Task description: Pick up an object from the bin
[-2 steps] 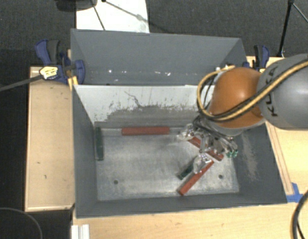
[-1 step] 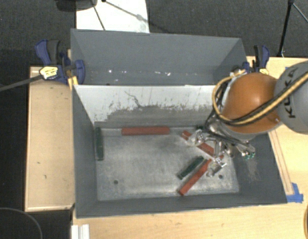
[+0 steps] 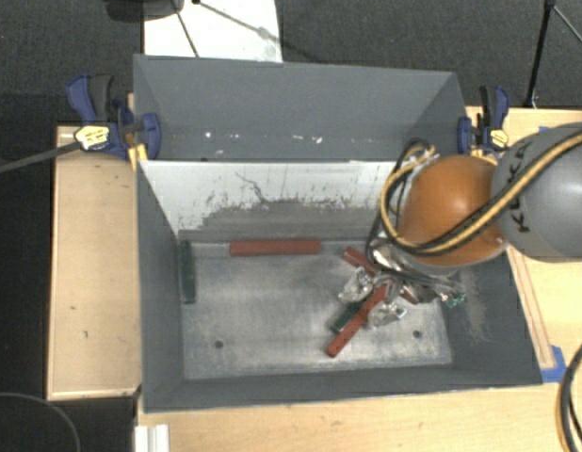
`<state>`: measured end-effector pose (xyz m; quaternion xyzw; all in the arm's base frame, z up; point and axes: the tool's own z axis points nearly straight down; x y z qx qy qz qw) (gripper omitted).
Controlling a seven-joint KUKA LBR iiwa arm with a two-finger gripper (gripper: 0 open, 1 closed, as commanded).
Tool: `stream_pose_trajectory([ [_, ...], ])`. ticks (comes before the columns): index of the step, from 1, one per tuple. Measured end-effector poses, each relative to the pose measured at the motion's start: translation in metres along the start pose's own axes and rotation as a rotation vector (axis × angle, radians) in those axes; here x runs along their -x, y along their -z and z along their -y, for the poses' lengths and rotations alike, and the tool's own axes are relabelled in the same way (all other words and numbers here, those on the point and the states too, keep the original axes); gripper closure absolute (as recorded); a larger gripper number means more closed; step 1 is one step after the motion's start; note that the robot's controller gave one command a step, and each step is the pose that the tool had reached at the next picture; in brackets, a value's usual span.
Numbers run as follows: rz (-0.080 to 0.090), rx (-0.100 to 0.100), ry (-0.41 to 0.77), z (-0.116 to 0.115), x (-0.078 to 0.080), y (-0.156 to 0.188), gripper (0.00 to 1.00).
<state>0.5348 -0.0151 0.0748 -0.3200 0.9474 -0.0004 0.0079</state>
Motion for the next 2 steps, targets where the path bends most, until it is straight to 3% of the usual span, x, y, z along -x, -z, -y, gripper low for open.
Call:
stream_pose_trajectory([
  [1, 0.000, 0.000, -0.001, 0.000, 0.000, 0.000, 1.00],
  [2, -0.006, -0.001, -0.004, 0.001, 0.017, 0.191, 1.00],
])
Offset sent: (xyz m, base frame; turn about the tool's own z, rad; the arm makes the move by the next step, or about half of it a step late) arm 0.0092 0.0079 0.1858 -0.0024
